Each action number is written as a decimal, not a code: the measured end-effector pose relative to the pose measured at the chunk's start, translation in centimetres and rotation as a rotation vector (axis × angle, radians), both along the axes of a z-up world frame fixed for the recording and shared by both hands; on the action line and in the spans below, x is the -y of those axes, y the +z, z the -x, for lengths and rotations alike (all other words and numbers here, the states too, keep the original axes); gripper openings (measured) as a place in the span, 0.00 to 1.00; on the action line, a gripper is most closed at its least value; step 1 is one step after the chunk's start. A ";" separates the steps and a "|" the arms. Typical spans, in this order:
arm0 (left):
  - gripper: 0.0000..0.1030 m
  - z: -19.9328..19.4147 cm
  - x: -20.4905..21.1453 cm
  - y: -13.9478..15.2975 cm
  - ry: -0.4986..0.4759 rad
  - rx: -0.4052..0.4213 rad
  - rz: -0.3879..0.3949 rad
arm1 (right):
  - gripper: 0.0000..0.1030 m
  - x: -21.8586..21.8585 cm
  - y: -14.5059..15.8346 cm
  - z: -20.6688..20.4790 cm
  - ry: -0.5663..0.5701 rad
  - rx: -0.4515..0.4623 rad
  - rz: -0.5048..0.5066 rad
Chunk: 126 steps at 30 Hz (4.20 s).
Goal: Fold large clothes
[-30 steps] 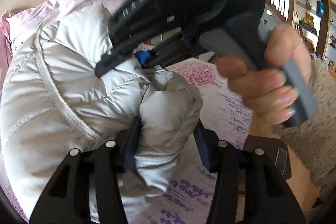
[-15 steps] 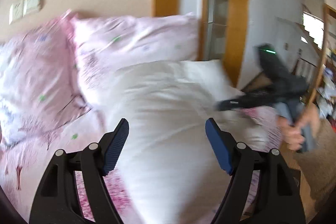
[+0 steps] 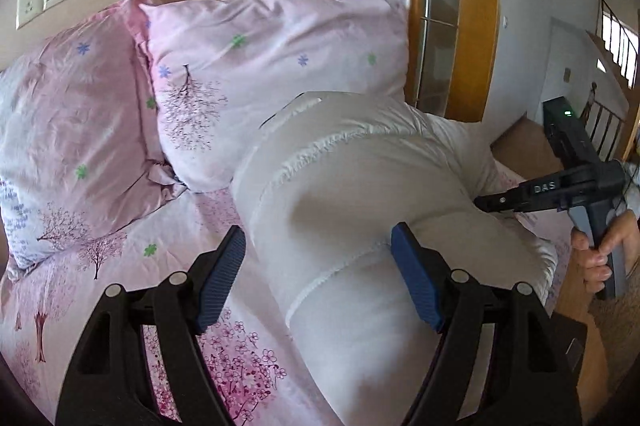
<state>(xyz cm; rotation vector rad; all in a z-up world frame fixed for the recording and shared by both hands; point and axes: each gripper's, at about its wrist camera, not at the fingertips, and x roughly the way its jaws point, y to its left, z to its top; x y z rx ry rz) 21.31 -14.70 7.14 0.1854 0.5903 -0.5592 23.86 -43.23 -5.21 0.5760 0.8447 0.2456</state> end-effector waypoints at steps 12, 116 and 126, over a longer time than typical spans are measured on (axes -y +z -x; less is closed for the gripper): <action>0.74 0.2 1.2 -4.3 0.079 -0.073 -0.081 | 0.25 -0.4 -1.3 -1.2 0.001 -0.050 0.034; 0.88 1.3 1.9 -5.1 -0.056 -0.140 -0.099 | 0.26 -4.0 -3.4 4.1 0.041 -0.032 0.212; 0.85 -2.8 -3.5 -1.7 0.049 -0.168 0.050 | 0.27 -3.5 6.1 1.3 0.038 0.121 0.278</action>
